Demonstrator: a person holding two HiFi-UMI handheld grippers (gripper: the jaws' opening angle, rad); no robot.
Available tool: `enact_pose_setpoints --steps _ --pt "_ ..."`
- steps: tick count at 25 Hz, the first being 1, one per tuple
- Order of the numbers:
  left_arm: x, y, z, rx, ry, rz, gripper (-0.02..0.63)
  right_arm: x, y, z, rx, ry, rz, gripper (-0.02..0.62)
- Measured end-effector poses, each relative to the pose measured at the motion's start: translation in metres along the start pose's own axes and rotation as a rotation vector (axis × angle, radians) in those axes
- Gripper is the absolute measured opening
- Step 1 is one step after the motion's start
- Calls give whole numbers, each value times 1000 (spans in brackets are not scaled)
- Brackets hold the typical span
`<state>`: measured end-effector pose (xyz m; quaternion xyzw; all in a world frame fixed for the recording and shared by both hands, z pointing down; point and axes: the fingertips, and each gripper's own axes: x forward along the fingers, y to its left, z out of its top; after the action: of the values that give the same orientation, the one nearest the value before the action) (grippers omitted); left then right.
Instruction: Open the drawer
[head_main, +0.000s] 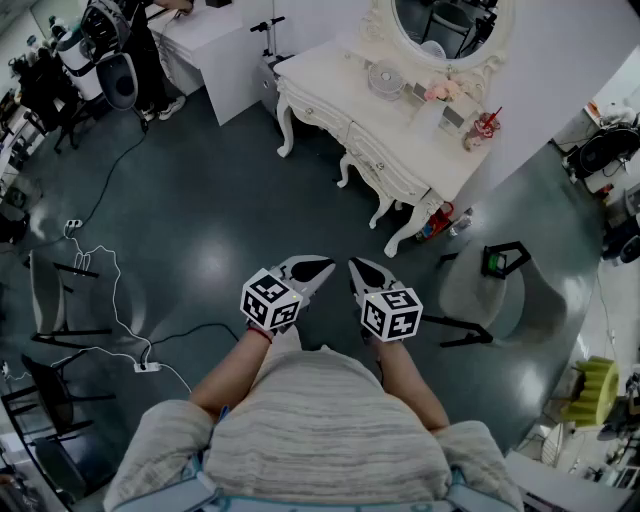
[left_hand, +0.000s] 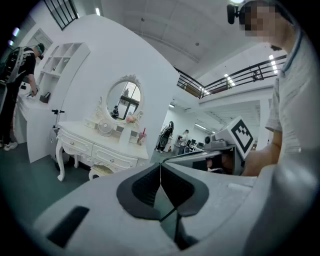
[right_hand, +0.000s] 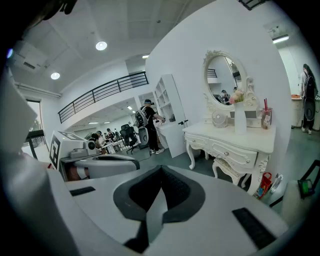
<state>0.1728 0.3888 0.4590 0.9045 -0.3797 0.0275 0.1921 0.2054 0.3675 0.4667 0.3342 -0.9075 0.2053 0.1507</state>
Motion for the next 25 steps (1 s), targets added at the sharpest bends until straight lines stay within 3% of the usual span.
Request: enact_pose_setpoints --steps 14,25 --pt "2 4 -1 -10 4 20 14 2 -3 2 -12 20 20 8" --pt "-8 53 10 -26 3 25 14 46 2 15 -1 33 12 8"
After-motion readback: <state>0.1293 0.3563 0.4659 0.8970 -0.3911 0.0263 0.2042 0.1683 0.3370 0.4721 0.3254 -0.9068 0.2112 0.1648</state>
